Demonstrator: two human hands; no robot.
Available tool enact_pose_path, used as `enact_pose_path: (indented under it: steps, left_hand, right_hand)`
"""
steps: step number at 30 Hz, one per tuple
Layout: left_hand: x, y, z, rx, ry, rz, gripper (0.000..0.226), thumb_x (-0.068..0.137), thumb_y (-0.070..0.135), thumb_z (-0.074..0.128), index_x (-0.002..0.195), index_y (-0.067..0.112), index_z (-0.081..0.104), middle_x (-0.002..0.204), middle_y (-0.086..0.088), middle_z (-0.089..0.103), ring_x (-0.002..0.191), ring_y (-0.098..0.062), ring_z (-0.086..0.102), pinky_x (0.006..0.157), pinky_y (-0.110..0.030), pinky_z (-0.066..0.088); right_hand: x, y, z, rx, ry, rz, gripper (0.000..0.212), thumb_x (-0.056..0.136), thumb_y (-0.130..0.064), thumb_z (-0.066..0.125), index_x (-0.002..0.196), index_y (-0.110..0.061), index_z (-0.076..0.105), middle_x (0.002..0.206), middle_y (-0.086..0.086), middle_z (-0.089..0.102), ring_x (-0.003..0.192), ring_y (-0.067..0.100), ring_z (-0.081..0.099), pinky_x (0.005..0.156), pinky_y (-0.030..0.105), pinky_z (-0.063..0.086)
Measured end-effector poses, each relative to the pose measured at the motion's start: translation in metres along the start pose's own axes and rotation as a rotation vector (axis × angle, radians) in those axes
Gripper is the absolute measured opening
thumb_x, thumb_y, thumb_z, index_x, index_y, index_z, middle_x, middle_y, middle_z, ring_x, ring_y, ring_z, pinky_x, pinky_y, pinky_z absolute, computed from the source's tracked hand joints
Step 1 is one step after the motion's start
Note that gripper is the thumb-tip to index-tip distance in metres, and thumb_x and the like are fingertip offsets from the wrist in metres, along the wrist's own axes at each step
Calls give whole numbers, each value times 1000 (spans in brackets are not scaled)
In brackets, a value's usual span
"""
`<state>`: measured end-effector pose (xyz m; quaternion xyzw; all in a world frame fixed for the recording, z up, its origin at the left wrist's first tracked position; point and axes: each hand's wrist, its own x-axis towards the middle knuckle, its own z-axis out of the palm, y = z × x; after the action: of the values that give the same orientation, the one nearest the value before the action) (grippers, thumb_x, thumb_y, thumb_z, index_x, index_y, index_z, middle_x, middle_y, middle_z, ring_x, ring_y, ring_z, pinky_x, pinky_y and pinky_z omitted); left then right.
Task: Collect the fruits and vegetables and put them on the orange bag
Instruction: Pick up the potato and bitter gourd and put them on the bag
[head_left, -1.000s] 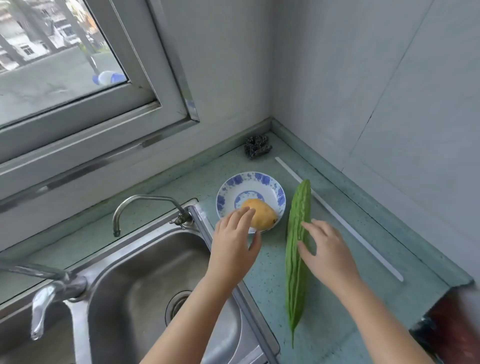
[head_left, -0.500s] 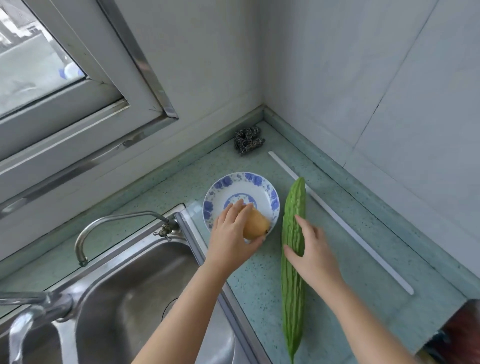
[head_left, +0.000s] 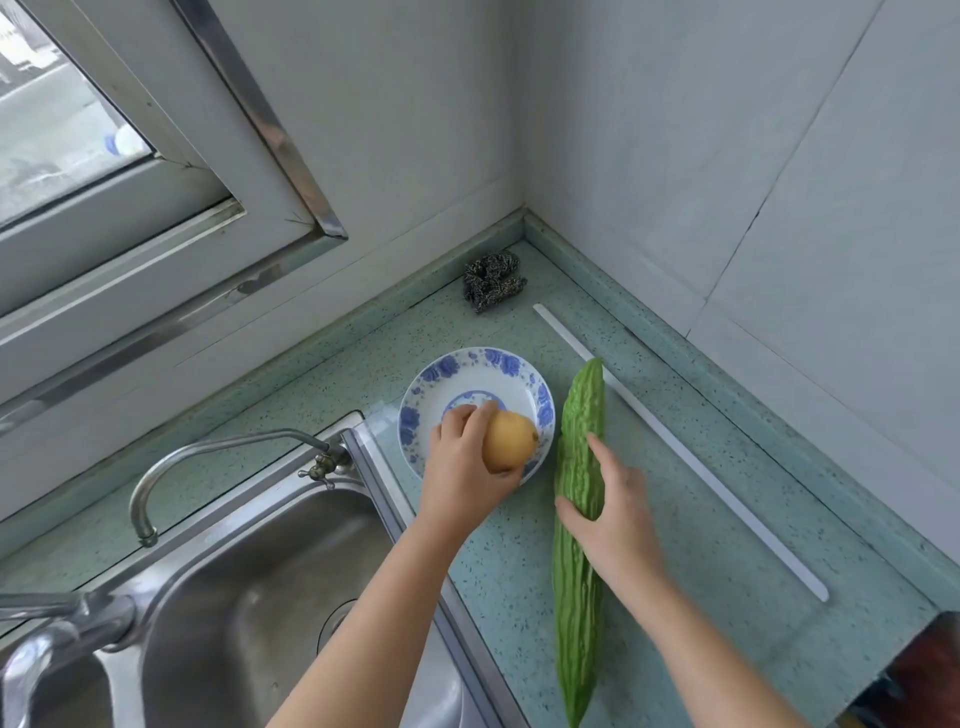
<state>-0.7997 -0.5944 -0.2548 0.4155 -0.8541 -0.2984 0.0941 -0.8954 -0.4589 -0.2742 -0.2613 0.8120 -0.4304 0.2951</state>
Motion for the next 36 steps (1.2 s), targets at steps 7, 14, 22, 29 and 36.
enact_pose_path:
  steps: [7,14,22,29,36]
  left_hand:
    - [-9,8,-1,-189,95,-132,74,68,18,77,132,22,39,126,-3,41,109,-21,46,85,-30,40]
    - [-29,22,-21,-401,181,-196,66,67,19,78,121,33,43,114,7,44,99,-14,50,82,-26,42]
    - [-82,22,-46,-523,199,-259,59,71,26,76,115,38,39,101,18,53,87,3,55,62,-7,42]
    - [-161,9,-78,-568,325,-293,54,72,28,75,112,31,39,92,16,56,75,6,56,58,-7,42]
    - [-271,-16,-108,-613,537,-315,54,71,25,77,111,27,41,88,14,57,72,5,55,61,-18,47]
  right_hand:
    - [-5,0,-4,47,13,-17,70,80,-20,67,137,-34,29,109,1,39,89,13,49,70,20,34]
    - [-13,-13,-16,22,50,-141,69,79,-18,68,137,-32,32,109,-1,39,85,-14,43,67,-4,32]
    - [-40,-43,-17,43,43,-319,70,77,-16,70,133,-35,32,109,-3,42,95,-24,35,76,-5,28]
    - [-96,-76,3,44,-49,-504,71,77,-12,70,134,-33,32,112,-2,43,100,-21,37,79,-5,26]
    - [-178,-103,35,16,-219,-626,69,78,-16,69,130,-41,31,115,-6,41,99,-23,36,79,-6,27]
